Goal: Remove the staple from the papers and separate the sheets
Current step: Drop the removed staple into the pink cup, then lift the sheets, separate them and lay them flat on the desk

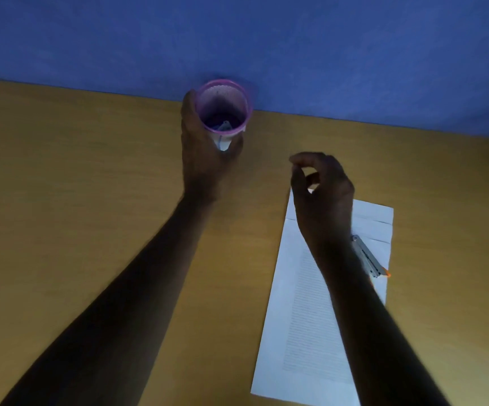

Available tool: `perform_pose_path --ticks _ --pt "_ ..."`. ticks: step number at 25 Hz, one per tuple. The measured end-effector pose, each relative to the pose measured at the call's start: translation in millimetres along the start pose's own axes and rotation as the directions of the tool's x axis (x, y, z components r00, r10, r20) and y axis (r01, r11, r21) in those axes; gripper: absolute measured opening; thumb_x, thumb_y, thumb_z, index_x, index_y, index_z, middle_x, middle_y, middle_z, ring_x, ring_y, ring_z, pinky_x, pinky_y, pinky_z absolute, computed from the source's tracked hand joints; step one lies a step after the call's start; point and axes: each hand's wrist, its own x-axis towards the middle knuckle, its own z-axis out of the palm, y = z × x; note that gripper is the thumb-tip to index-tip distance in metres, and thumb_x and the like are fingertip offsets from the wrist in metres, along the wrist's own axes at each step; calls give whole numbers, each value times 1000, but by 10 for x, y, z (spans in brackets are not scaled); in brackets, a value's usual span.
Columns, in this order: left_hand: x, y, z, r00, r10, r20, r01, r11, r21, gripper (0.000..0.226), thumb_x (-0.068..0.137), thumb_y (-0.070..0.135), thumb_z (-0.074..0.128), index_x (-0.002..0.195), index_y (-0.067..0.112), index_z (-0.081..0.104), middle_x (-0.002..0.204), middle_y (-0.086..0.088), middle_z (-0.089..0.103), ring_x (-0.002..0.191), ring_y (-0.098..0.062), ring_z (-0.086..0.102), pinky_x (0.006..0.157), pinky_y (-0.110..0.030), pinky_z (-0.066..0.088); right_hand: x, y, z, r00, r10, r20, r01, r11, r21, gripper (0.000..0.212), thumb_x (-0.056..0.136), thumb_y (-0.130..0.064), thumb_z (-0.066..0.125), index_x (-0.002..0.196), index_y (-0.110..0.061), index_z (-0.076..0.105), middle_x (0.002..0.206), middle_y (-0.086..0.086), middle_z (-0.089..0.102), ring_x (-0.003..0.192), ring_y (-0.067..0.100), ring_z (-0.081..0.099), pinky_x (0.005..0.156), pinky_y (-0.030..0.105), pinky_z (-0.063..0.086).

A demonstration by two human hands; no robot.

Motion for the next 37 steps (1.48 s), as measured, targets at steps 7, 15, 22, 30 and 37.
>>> perform_pose_path --ticks 7,15,22,30,37 --pt "-911 207 180 995 -21 -102 43 975 219 86 87 21 80 151 -11 32 156 -31 35 147 -45 35 124 -44 28 -715 669 -443 978 156 -140 -165 985 -58 21 97 -8 66 115 -19 69 111 -7 63 79 11 63 72 27 52" --pt "-1990 513 634 879 91 469 -322 838 441 63 102 48 48 154 13 45 169 -16 29 154 -36 31 120 -59 31 -1090 1068 -762 963 229 -143 -266 893 -363 37 92 -23 72 128 -18 63 127 7 61 118 32 55 100 44 43" --pt "-2147 223 677 847 114 519 -448 679 582 66 107 48 42 160 9 33 171 -15 24 159 -32 22 127 -53 22 -1314 1287 -770 949 303 -90 -315 880 -355 40 92 -26 69 130 -16 62 127 8 60 116 31 52 97 46 45" --pt "-2157 195 696 853 134 505 -459 652 603 66 108 48 38 161 9 30 171 -14 22 160 -30 18 128 -53 19 -1136 1357 -856 972 227 -55 -234 934 -271 27 91 -15 72 117 -9 68 109 9 67 105 31 55 88 28 39" --pt "-2175 170 703 850 146 506 -467 654 595 67 108 46 40 162 10 28 172 -14 21 161 -29 17 127 -53 19 -77 1528 -936 976 154 -153 -188 951 -246 24 89 -10 66 111 -5 70 105 18 69 103 41 59 92 36 40"
